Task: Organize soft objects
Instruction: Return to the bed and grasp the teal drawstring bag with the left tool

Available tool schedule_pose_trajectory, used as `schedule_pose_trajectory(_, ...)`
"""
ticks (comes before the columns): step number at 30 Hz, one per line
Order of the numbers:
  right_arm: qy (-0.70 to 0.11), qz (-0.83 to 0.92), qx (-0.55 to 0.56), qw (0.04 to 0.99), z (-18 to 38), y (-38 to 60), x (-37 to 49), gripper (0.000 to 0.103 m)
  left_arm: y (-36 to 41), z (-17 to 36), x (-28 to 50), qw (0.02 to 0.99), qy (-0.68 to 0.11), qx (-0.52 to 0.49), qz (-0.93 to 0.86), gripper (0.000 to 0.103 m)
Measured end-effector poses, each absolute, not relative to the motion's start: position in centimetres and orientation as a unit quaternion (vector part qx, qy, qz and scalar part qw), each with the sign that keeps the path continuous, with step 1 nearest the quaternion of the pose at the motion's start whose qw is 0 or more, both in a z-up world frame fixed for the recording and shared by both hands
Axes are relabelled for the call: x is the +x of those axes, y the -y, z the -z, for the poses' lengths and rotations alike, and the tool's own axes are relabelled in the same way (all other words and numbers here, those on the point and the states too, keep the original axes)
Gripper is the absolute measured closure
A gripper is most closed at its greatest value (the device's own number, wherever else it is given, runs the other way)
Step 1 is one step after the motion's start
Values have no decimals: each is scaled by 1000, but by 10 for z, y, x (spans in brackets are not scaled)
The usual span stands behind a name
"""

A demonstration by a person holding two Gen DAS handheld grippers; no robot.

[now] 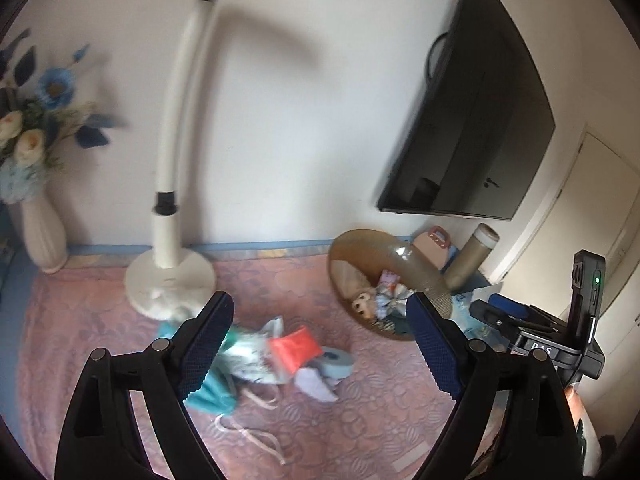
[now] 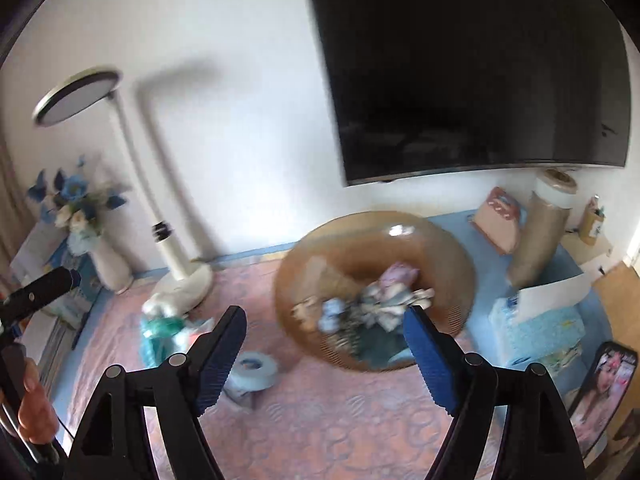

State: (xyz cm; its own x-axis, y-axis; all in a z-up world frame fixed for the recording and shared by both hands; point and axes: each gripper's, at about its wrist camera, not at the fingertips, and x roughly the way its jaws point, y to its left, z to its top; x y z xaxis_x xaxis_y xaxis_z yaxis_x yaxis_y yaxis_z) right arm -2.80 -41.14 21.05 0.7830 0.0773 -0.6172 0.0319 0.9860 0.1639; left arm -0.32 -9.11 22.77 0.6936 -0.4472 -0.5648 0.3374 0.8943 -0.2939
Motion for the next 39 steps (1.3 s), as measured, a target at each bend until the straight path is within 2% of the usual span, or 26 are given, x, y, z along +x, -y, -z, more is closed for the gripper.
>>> schedule_pose_trajectory(4,-336,-60,68,937,-191,367,-46,23,43,-204,-23,923,-354,-62,139,8)
schedule_pose_trajectory(6,-352,-84,58,930,-168,342,-50,22,25,-175,-30,922,-365,-56,114,6)
schedule_pose_trajectory(13,-385,-105,48,916,-69,291,-59,22,-11,-51,-24,890,-443,-82,66,6)
schedule_pose_trajectory(16,-402,-98,32,910,-36,282,-56,22,-14,-25,-25,885,-455,-82,51,6)
schedule_pose_trajectory(17,-408,-92,24,908,-35,280,-54,20,-11,-22,-24,883,-461,-73,47,6)
schedule_pose_trajectory(18,-401,-92,21,911,-37,279,-55,11,-8,-27,-26,889,-451,-65,47,6)
schedule_pose_trajectory(19,-391,-93,21,916,-40,279,-57,9,-5,-28,-28,893,-443,-59,49,6)
schedule_pose_trajectory(28,-415,-75,34,906,-30,285,-45,9,4,-27,-31,885,-463,-35,38,6)
schedule_pose_trajectory(35,-440,-125,75,886,-52,295,-41,9,23,-70,-10,881,-449,-110,106,6)
schedule_pose_trajectory(38,-467,-144,63,870,-58,276,-22,10,50,-70,11,886,-444,-77,106,6)
schedule_pose_trajectory(39,-477,-147,66,864,-56,272,-14,14,58,-67,20,887,-446,-66,98,6)
